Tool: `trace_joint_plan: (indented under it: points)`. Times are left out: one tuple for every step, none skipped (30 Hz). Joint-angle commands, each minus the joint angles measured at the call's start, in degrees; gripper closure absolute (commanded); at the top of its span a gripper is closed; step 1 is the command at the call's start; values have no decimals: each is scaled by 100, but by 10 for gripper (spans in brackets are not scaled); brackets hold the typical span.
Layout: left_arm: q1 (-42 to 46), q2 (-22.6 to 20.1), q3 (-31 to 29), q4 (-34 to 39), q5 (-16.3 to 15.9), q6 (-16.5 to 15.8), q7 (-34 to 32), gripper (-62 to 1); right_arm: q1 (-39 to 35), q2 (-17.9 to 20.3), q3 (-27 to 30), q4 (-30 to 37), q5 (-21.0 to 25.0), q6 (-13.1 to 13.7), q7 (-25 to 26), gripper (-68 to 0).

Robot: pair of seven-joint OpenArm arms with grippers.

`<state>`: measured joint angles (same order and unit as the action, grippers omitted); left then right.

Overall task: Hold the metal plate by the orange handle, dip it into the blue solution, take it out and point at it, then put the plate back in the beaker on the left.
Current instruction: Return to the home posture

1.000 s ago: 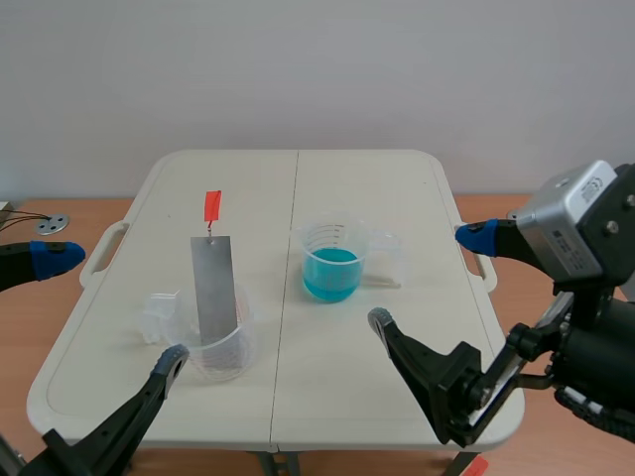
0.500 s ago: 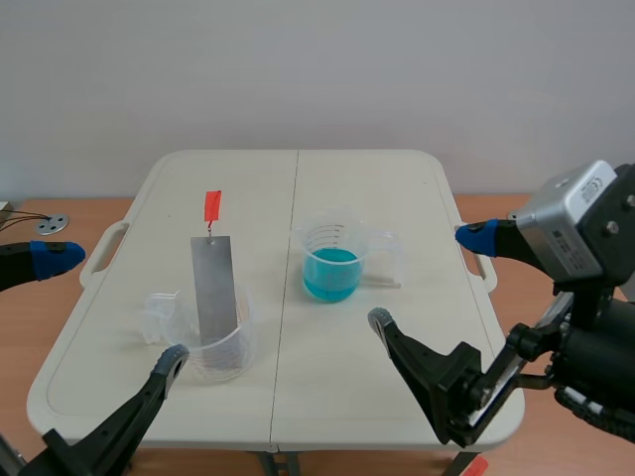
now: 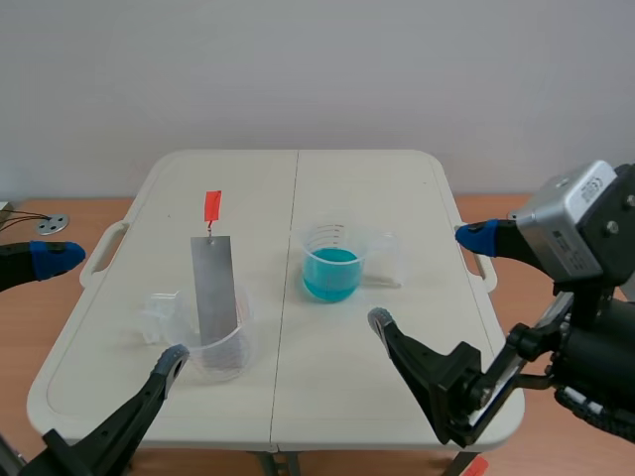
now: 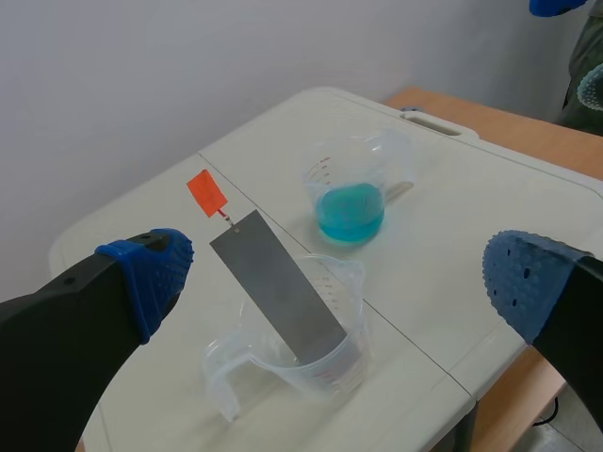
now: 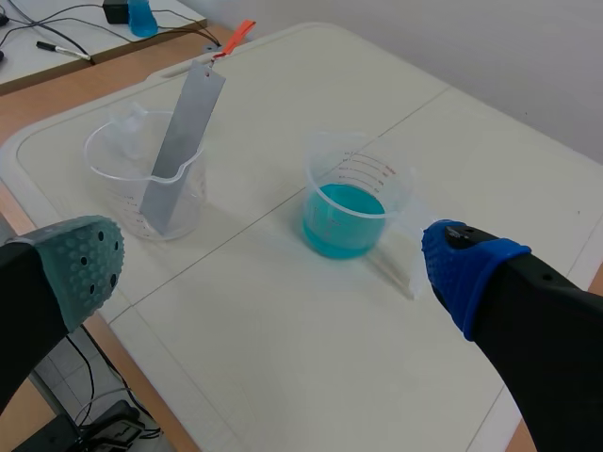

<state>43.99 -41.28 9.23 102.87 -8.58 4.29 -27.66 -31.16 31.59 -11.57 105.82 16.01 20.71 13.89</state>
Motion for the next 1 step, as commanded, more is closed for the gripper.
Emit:
trace_joint_plan:
  points:
    - [26, 28, -2, 87, -15, 4, -85, -623, 42, 11, 74, 122, 66, -17, 83, -663]
